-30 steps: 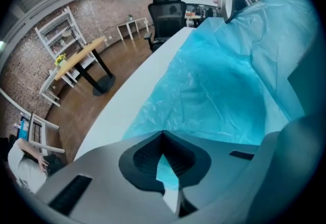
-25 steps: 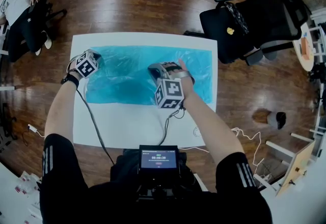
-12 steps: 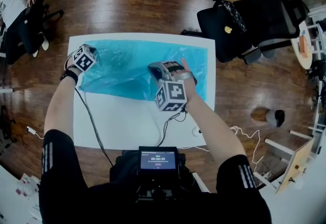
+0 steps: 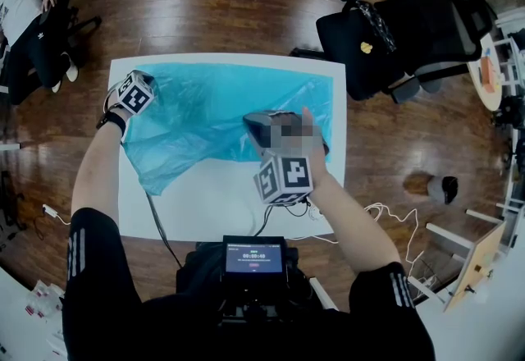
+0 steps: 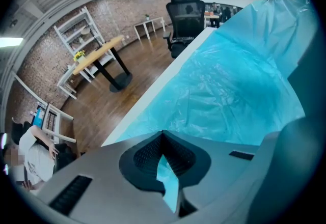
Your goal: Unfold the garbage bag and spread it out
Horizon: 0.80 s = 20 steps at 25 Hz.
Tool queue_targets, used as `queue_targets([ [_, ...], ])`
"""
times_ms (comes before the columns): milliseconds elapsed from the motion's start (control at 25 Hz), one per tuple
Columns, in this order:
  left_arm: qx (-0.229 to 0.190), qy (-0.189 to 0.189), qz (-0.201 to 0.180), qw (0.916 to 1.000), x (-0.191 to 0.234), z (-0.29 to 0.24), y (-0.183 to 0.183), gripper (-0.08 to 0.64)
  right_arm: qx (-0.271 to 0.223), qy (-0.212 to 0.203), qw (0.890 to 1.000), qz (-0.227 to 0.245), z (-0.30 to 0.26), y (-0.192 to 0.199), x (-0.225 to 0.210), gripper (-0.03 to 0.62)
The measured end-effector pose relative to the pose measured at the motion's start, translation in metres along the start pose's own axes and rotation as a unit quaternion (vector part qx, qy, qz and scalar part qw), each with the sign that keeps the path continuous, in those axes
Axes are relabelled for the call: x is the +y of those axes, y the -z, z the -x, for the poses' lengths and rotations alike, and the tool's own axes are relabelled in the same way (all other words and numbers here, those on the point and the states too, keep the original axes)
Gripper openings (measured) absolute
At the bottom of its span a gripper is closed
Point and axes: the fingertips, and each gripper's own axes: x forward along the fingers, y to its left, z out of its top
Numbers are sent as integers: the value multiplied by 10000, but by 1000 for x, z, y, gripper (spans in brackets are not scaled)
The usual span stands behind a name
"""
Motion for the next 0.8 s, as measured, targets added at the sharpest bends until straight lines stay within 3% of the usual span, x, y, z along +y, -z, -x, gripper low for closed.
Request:
queue_targets([
  [120, -39, 72, 33, 10000, -2, -8, 2, 0, 3, -22, 10000, -20, 14, -3, 8, 18],
  [240, 81, -119, -15, 9999, 5, 5, 0, 0, 58, -53, 10000, -23, 24, -6, 15, 18],
  [320, 115, -190, -22, 9998, 6, 9, -1, 0, 89, -44, 9999, -108, 32, -8, 18, 18],
  [440, 41, -1, 33, 10000, -1, -5, 1, 0, 127, -9, 9996, -262, 43, -12, 22, 19],
  [560, 165, -243, -2, 9996, 5, 9, -1, 0, 199, -10, 9991, -385, 53, -12, 28, 19],
  [720, 88, -37, 40, 9999, -3, -5, 2, 0, 281, -46, 9980, -572, 65, -11, 38, 20],
  [800, 125, -158, -9, 9998, 2, 2, -1, 0, 317, -90, 9974, -645, 68, -12, 45, 20],
])
